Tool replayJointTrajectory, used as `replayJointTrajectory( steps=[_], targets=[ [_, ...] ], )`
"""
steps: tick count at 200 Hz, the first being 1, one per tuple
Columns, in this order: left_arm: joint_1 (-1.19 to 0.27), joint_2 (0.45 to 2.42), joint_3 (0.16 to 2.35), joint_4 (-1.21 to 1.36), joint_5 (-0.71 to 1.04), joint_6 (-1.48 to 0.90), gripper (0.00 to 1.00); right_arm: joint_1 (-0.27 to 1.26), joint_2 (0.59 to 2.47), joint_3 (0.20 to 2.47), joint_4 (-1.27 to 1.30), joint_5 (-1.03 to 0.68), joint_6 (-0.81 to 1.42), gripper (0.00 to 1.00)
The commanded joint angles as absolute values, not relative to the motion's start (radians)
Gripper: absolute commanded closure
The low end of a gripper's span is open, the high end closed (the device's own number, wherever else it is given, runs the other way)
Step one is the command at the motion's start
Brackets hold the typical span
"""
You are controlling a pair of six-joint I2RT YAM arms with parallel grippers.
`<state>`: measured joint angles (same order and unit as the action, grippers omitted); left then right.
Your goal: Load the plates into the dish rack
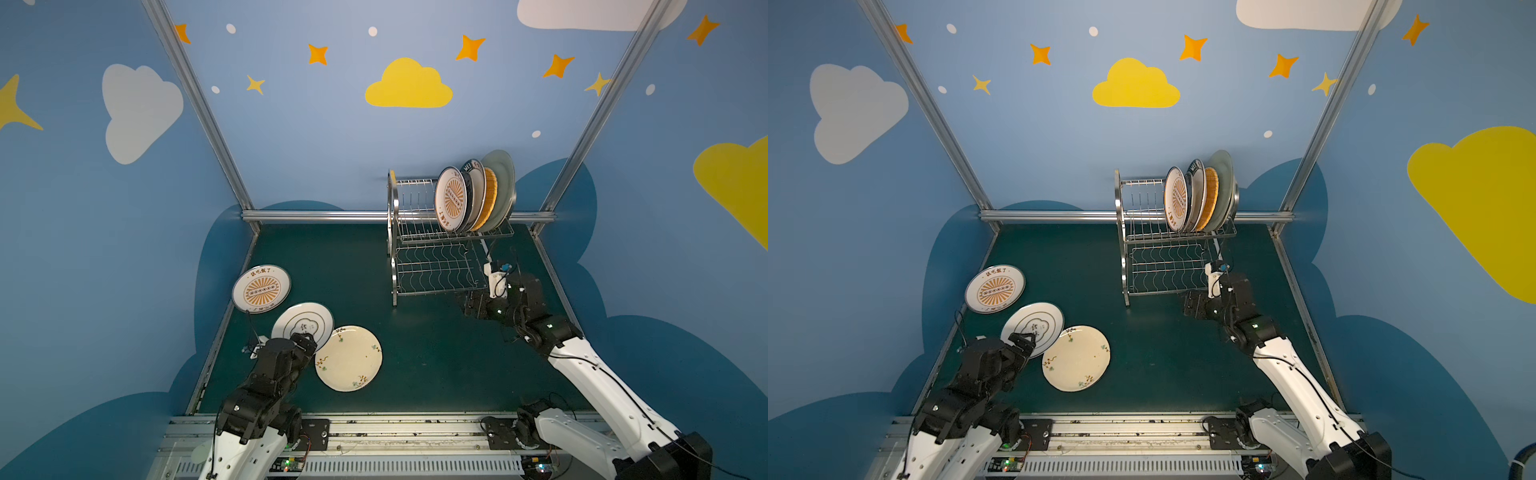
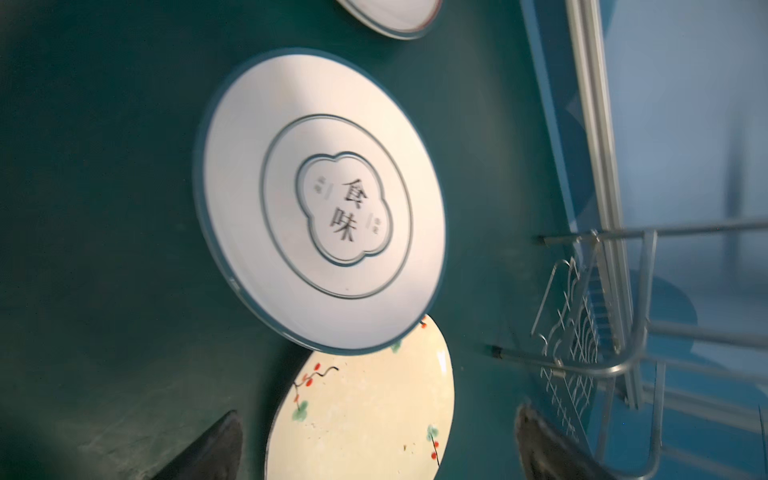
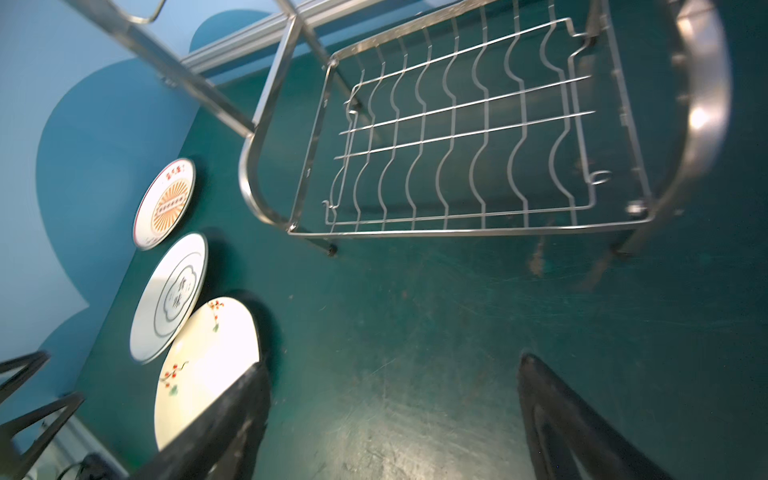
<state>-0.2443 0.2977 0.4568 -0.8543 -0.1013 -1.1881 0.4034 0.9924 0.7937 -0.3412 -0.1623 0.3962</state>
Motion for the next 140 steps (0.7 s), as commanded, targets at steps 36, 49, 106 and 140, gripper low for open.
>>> replayJointTrajectory(
  steps=[36, 49, 106, 140],
  targets=[
    [-0.041, 0.29, 0.312, -0.674, 0.017, -1.345, 0.02, 0.51, 1.053, 0.775, -0.248, -0.213, 0.36, 0.09],
    [-0.006, 0.297, 0.284, -0.631, 0.051, -1.356, 0.04, 0.53, 1.075, 0.769, -0.222, -0.233, 0.36, 0.09],
    [0.135, 0.31, 0.179, -0.511, 0.177, -1.38, 0.15, 0.583, 1.138, 0.779, -0.184, -0.253, 0.369, 0.09],
    [0.149, 0.331, 0.134, -0.423, 0.185, -1.396, 0.25, 0.591, 1.14, 0.778, -0.174, -0.259, 0.372, 0.09]
  ],
)
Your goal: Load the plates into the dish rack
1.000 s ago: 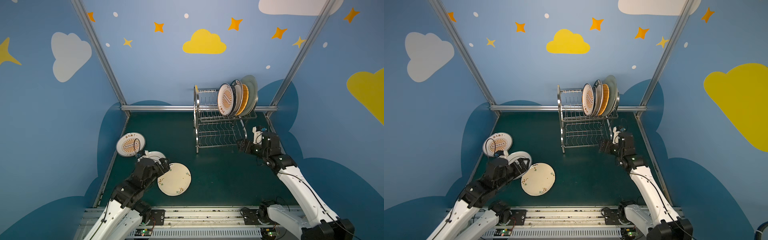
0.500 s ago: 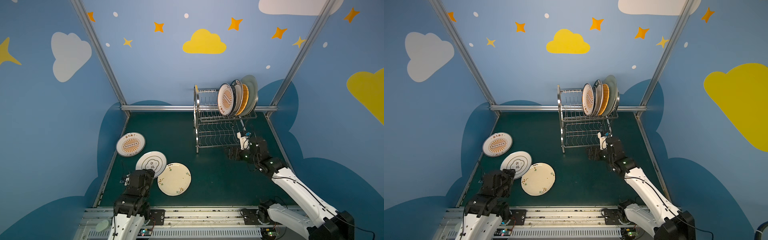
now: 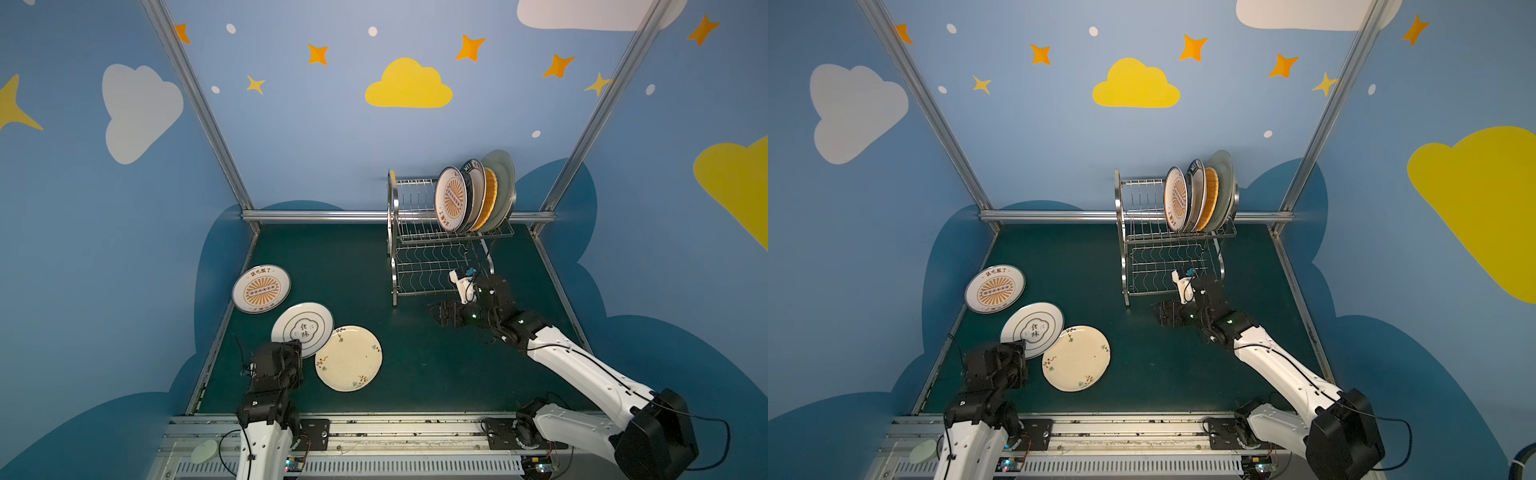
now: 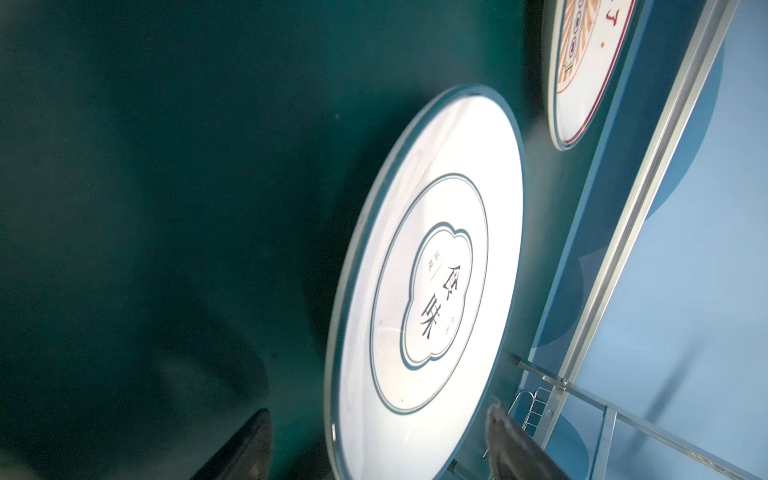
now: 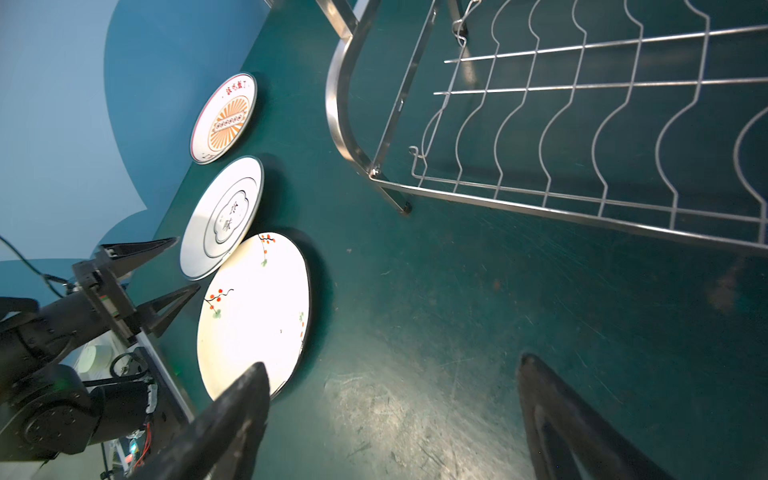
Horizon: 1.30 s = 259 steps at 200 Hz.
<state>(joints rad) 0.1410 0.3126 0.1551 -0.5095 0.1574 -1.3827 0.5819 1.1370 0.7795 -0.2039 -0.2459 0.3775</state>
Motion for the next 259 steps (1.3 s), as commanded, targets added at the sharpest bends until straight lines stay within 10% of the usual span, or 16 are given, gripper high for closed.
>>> replayJointTrajectory(
  steps=[1, 129, 259],
  targets=[
    [0.149, 0.333, 0.132, -0.42, 0.185, -1.396, 0.25, 0.592, 1.14, 0.778, -0.174, -0.259, 0.371, 0.09],
    [0.155, 0.57, 0.081, -0.178, 0.161, -1.398, 0.43, 0.597, 1.144, 0.77, -0.164, -0.269, 0.386, 0.09],
    [0.155, 0.637, 0.11, -0.118, 0.126, -1.369, 0.84, 0.597, 1.127, 0.778, -0.179, -0.259, 0.39, 0.09]
  ],
)
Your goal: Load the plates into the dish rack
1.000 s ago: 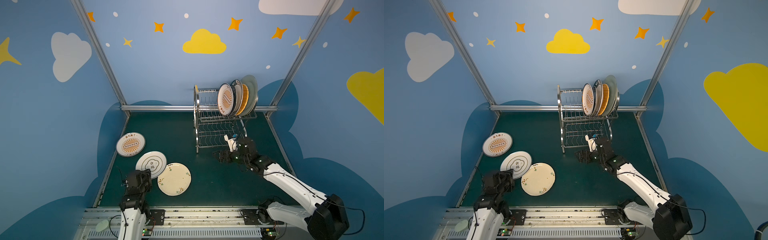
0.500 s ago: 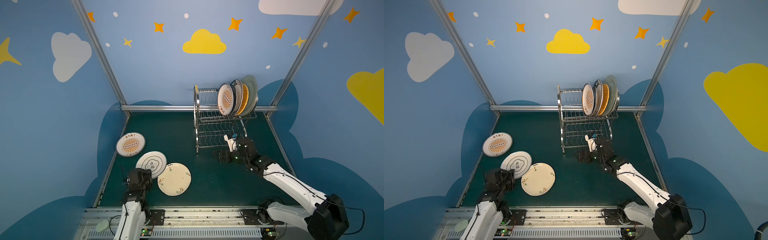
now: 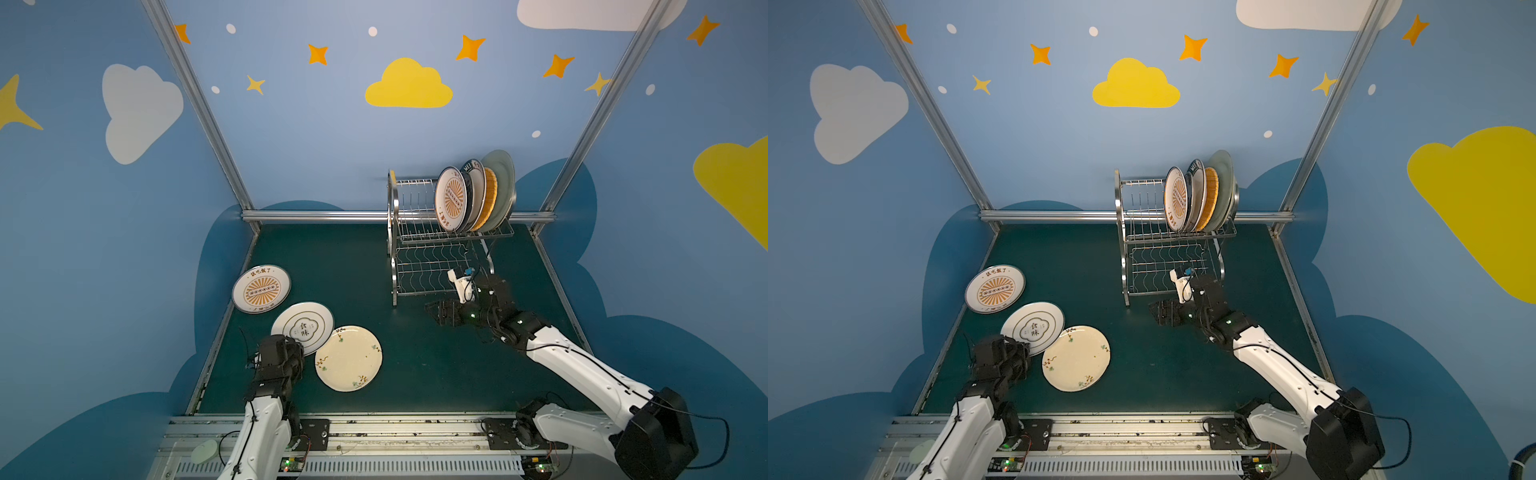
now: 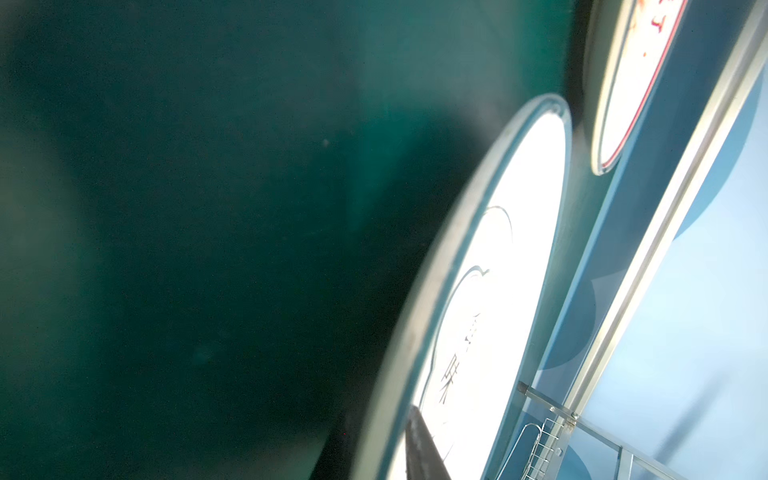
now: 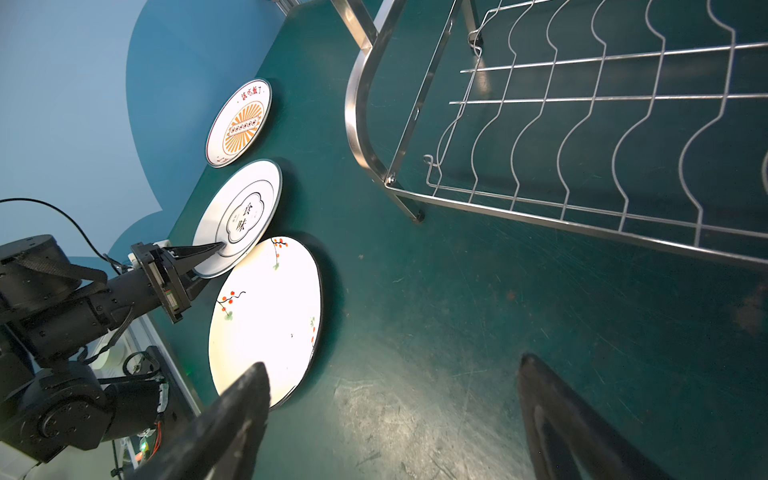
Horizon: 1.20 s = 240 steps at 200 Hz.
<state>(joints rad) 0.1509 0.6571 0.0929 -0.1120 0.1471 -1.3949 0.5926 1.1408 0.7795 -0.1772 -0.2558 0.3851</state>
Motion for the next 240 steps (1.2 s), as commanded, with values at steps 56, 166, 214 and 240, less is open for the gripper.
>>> replayJointTrajectory(
  steps=[56, 166, 214, 240],
  targets=[
    [0.156, 0.545, 0.13, -0.164, 0.13, -1.335, 0.96, 0.597, 1.095, 0.808, -0.224, -0.232, 0.392, 0.09],
    [0.122, 0.485, 0.302, -0.145, 0.172, -1.159, 0.96, 0.596, 0.965, 0.786, -0.247, -0.113, 0.504, 0.09],
    [0.081, 0.568, 0.394, -0.027, 0.457, -1.025, 0.96, 0.589, 0.983, 0.802, -0.231, -0.2, 0.559, 0.07],
    [0.012, 0.617, 0.415, 0.04, 0.576, -1.013, 0.96, 0.591, 0.998, 0.803, -0.174, -0.288, 0.596, 0.07]
  ],
)
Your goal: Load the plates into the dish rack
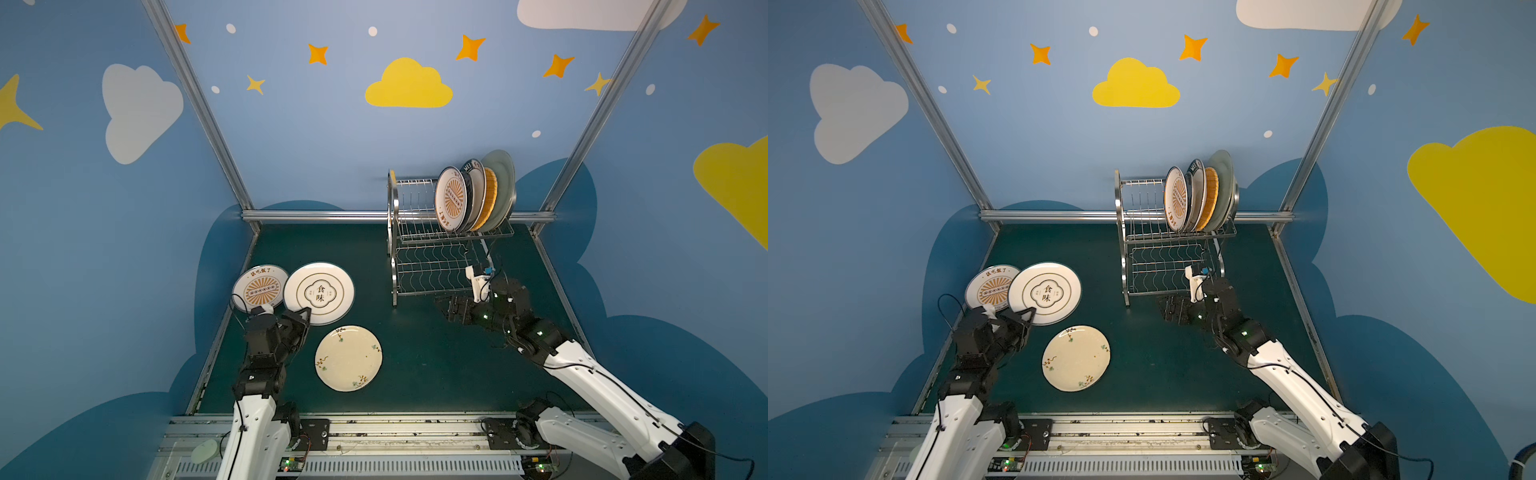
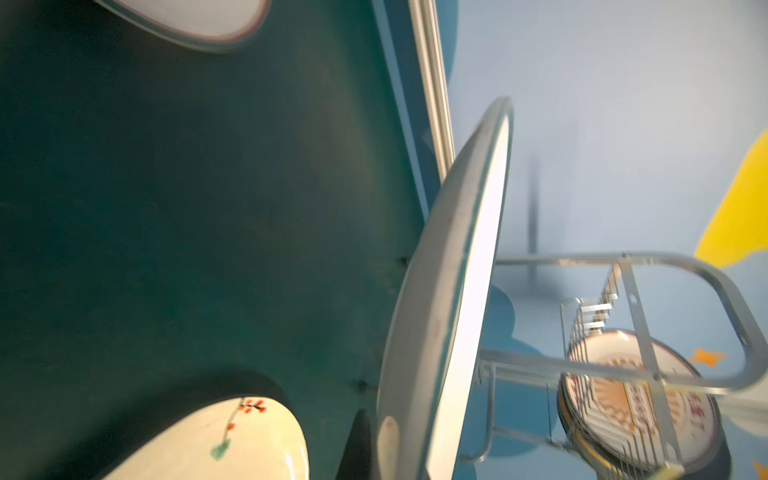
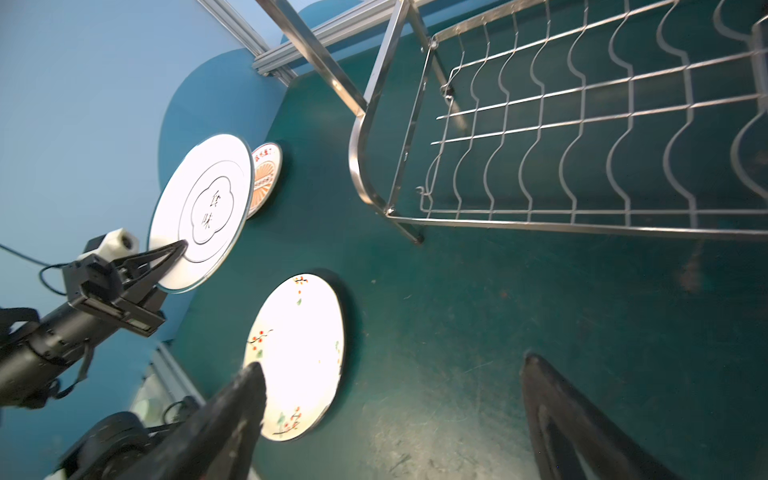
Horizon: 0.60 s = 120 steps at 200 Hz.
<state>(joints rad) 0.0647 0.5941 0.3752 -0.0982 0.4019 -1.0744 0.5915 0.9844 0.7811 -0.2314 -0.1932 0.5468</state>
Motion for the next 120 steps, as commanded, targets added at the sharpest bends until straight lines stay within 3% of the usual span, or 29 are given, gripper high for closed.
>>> replayJointTrajectory(
  steps=[1, 73, 120],
  targets=[
    [0.01, 0.618, 0.416, 0.042, 0.578, -1.014, 0.96, 0.591, 0.998, 0.804, -0.171, -0.291, 0.597, 0.07],
    [-0.331, 0.785, 0.459, 0.27, 0.581, -1.051, 0.96, 0.651, 1.081, 0.827, -0.054, -0.379, 0.686, 0.09],
    [-0.407, 0.87, 0.487, 0.376, 0.585, -1.086, 0.96, 0.679, 1.084, 0.808, -0.022, -0.367, 0.73, 0.26]
  ],
)
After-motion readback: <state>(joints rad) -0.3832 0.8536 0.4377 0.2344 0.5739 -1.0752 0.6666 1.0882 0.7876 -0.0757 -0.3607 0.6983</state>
